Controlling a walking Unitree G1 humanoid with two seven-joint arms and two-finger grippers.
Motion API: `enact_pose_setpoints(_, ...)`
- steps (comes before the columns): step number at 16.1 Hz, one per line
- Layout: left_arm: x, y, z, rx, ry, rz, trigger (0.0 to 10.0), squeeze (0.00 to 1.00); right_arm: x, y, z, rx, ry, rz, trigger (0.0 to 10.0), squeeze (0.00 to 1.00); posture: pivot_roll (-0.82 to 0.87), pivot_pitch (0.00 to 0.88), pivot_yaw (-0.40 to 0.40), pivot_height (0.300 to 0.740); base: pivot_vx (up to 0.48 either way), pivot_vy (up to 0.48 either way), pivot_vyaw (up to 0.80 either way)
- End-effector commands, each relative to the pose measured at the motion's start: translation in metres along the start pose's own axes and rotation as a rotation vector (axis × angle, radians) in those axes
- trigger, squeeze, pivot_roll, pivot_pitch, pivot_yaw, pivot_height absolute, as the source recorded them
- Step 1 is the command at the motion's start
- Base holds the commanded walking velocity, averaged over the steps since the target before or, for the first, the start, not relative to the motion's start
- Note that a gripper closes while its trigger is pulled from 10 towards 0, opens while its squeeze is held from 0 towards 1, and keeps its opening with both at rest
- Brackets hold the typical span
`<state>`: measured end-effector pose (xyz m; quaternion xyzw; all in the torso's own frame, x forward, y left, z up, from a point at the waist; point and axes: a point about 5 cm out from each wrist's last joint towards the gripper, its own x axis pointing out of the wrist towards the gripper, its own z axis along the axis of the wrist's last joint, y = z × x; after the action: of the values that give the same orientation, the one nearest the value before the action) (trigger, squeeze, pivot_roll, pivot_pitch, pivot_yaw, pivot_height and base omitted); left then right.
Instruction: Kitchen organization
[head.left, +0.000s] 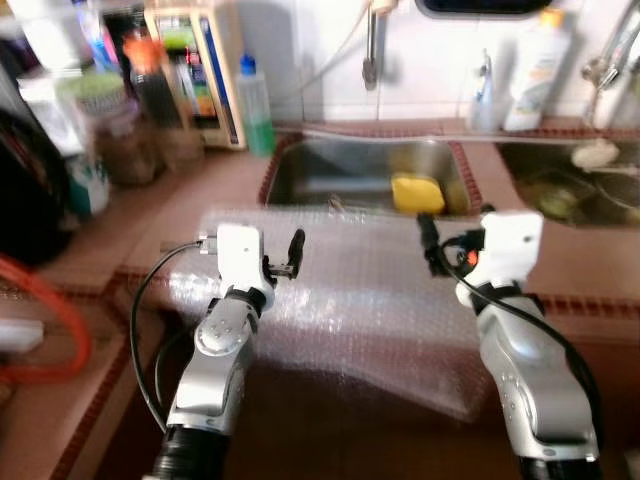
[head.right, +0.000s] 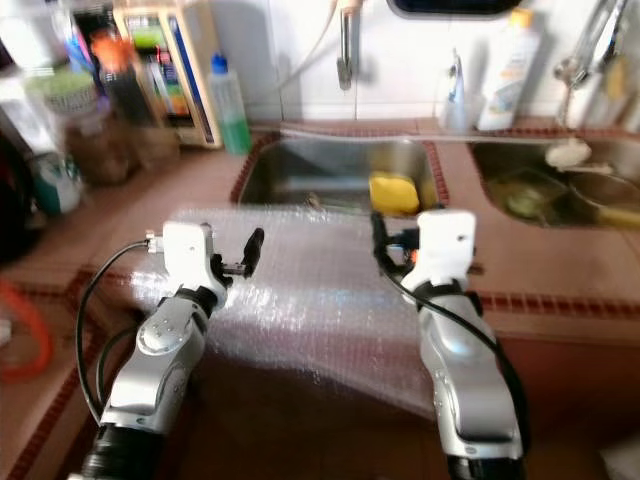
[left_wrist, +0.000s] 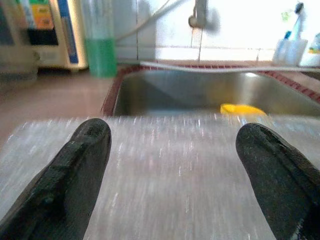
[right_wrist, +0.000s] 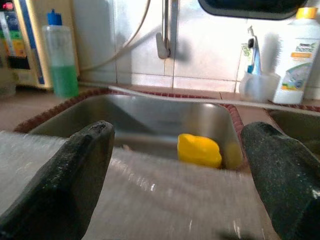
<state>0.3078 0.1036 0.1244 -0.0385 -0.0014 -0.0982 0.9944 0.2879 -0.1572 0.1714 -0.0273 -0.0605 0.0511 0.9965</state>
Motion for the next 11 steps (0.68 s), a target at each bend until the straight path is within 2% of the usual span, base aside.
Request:
enact_pose_setpoints(1, 0.0012, 0.0053, 0.0026, 0.007, -0.006, 0.013, 10.0, 0.00, 0.0019, 0.0056, 0.0029, 0.010, -0.012, 0.015, 10.0, 0.13, -0.11, 0.000, 0.089, 0.740, -0.296, 0.000, 0.00)
enact_pose_setpoints(5, 0.0022, 0.0045, 0.0027, 0.010, -0.010, 0.006, 10.0, 0.00, 0.0014, 0.0040, 0.0035, 0.008, -0.016, 0.008, 10.0, 0.13, -0.11, 0.000, 0.089, 0.740, -0.279, 0.000, 0.00)
enact_pose_setpoints(9, 0.0027, 0.0047, 0.0061, 0.015, -0.037, -0.007, 10.0, 0.00, 0.0022, 0.0035, 0.0040, 0.005, -0.018, 0.006, 10.0, 0.13, -0.11, 0.000, 0.088, 0.740, 0.000, 0.000, 0.00)
enact_pose_setpoints(11, 0.0023, 0.0041, 0.0073, -0.013, -0.040, -0.027, 10.0, 0.00, 0.0020, 0.0043, 0.0040, 0.004, -0.019, 0.008, 10.0, 0.13, -0.12, 0.000, 0.086, 0.740, 0.000, 0.000, 0.00)
